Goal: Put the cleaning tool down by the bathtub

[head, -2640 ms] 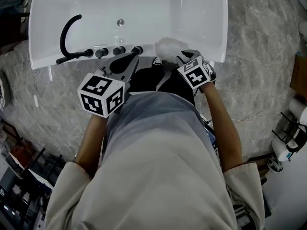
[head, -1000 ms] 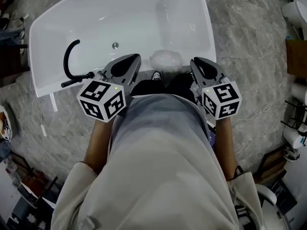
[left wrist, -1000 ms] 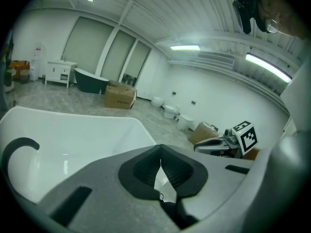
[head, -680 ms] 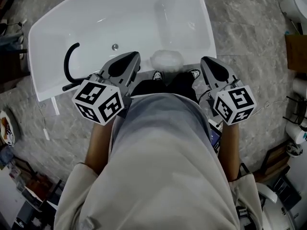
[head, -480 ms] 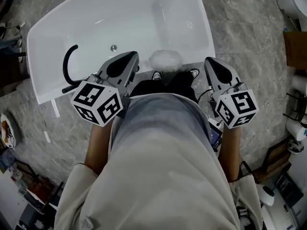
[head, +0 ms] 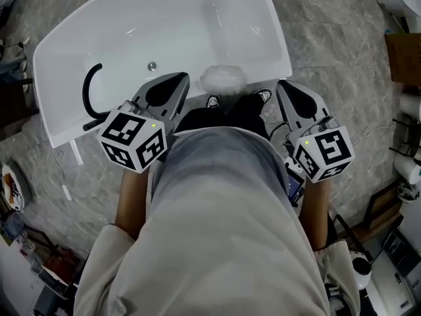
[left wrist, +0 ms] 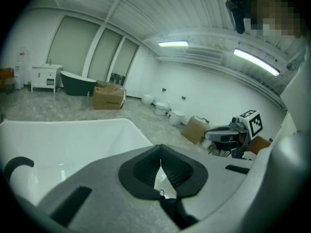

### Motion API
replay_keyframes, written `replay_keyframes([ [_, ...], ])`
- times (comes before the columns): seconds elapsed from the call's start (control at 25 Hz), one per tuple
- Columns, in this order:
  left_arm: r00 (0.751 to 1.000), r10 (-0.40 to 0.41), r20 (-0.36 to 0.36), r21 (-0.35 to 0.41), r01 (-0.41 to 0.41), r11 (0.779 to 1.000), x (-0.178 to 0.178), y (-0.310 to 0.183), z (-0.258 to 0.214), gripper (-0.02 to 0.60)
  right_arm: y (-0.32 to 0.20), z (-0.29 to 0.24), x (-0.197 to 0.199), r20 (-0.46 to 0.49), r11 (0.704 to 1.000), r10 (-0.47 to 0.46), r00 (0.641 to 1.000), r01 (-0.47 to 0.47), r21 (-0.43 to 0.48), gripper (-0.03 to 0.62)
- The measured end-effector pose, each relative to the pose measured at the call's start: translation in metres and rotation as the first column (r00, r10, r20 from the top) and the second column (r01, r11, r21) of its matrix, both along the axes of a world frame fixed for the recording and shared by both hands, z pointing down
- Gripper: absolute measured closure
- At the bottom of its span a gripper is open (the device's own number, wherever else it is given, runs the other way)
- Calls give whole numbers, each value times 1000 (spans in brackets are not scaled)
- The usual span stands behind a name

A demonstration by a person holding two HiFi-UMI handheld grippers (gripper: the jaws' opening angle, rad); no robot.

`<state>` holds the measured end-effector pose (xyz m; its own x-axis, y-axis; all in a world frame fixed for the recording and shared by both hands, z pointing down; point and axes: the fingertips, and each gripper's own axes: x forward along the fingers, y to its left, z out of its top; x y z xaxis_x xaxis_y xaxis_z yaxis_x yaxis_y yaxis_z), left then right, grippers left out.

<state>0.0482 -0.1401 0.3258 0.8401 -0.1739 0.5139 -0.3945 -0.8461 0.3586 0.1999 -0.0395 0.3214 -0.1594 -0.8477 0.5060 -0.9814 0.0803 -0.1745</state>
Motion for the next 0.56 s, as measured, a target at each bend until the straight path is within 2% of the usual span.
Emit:
replay_keyframes([
  [0.12, 997, 64, 37, 9, -64, 998, 1, 8, 8, 577, 3, 2, -4, -10, 1000, 4, 1000, -4, -14, 583],
  [0.28, 978, 202, 50, -44, -200, 979, 4, 29, 17, 577, 5, -2, -12, 7, 1000, -3, 1000, 3, -18, 583],
  [0.56, 947, 299, 115, -23, -298, 954, 8, 49, 29, 577, 7, -2, -17, 18, 999, -12, 1000, 13, -42, 582],
])
